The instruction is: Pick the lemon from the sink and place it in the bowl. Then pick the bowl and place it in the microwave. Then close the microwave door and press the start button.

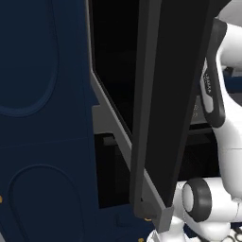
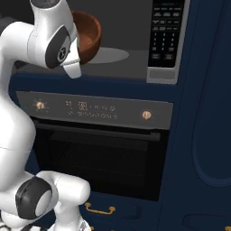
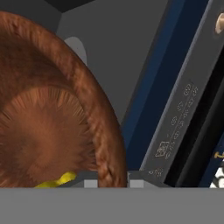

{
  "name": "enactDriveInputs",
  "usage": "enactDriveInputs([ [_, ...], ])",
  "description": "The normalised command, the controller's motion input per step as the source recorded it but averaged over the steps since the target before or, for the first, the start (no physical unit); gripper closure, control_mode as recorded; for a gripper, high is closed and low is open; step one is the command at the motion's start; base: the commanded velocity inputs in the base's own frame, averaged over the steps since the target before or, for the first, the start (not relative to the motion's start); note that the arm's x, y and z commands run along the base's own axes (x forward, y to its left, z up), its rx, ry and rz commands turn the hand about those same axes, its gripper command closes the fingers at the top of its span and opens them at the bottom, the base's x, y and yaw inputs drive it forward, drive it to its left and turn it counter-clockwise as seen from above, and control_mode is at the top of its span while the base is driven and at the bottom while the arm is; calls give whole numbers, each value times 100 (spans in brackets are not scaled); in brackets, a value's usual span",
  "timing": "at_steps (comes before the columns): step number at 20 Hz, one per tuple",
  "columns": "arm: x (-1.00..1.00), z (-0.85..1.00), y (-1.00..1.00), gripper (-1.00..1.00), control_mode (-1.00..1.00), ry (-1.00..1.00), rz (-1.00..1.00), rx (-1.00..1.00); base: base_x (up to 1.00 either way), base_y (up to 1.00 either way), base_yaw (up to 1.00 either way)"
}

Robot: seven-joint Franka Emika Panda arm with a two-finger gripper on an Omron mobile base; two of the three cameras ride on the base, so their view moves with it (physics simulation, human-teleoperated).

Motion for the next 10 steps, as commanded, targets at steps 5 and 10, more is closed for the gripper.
enactDriveInputs([
  [5,53,-2,0,100,-100,0,0,0,0,0,0],
  [10,49,-17,0,100,-100,0,0,0,0,0,0],
])
